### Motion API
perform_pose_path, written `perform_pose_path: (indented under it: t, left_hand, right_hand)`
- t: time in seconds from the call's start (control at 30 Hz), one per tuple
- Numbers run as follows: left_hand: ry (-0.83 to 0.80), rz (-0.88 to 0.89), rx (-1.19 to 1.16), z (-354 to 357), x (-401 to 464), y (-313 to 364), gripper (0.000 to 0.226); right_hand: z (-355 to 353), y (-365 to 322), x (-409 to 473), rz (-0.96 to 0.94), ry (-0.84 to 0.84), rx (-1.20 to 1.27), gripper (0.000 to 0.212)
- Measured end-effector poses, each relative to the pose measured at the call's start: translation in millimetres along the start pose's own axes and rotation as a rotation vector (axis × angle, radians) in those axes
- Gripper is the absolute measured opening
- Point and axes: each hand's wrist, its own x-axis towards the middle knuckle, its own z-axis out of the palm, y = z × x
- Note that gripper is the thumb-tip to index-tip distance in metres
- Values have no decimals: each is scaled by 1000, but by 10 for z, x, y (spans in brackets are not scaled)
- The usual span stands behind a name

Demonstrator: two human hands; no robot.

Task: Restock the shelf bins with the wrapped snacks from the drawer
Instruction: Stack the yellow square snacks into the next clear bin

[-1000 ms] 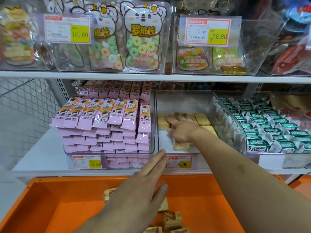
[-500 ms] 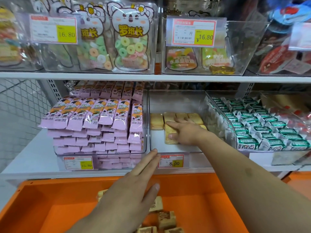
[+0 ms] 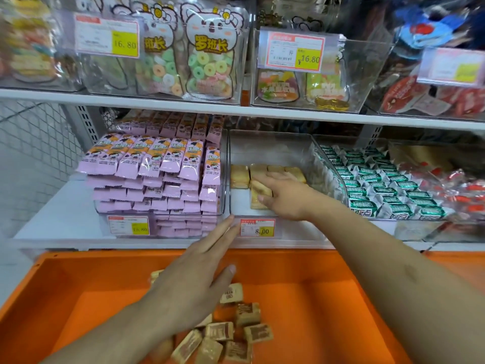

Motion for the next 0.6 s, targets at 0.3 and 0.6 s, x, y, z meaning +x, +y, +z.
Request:
perform_pose_path:
  t: [0.3,0.6]
  left_hand:
    - [7,-156,-89,130,-568,-366,64]
    - [-73,-267,-19,432,-1332,-566,59]
  right_hand:
    - [38,-717,-1239,-186,122,122,41]
    - [1025,-1002,-1998,-23,-243,98,41]
